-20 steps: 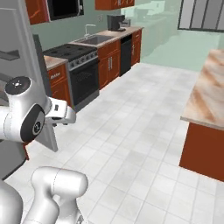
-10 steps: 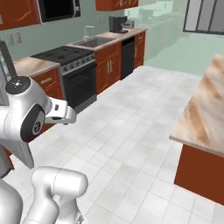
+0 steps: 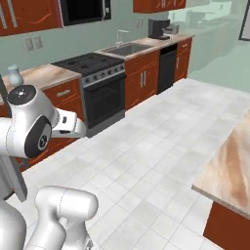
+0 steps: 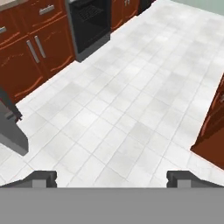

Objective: Move the hotdog bun and peach from the top shelf to the second highest shelf to make space. Then, place the pitcher from the counter on the cleared top shelf.

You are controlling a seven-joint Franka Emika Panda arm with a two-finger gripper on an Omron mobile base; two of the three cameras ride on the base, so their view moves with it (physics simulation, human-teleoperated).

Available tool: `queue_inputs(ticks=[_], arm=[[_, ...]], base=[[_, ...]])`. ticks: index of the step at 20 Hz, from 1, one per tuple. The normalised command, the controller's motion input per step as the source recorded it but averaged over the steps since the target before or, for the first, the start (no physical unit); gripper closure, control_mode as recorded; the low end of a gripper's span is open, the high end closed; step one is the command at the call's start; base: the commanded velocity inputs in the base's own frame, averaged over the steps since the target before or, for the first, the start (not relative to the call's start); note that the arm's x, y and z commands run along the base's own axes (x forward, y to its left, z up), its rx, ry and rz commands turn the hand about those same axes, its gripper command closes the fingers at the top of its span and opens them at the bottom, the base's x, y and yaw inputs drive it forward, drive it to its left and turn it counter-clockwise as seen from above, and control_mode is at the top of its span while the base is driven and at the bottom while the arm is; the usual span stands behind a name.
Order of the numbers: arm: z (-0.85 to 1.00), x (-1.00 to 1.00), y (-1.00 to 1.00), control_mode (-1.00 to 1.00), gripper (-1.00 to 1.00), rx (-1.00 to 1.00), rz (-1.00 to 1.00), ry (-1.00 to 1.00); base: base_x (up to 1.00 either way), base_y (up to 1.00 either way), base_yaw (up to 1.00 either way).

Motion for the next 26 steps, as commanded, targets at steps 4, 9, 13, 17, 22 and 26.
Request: queue_inputs(ticks=[4, 9, 13, 17, 22, 26], arm=[[0.00, 0.00, 0.00, 1.00, -1.00, 0.00, 0.00, 0.00], [0.00, 0.00, 0.00, 1.00, -1.00, 0.00, 0.00, 0.00], [0.00, 0.00, 0.00, 1.00, -1.00, 0.00, 0.00, 0.00], [0.00, 0.00, 0.00, 1.00, -1.00, 0.00, 0.00, 0.00], [0.00, 0.00, 0.00, 1.00, -1.00, 0.00, 0.00, 0.00], [0.00, 0.00, 0.00, 1.00, -1.00, 0.00, 0.00, 0.00]], base=[[0.52, -0.30, 0.41], [0.54, -0.47, 0.43], [0.57, -0.53, 0.41], [0.78, -0.40, 0.37], [0.93, -0.25, 0.35], [0.96, -0.06, 0.31]])
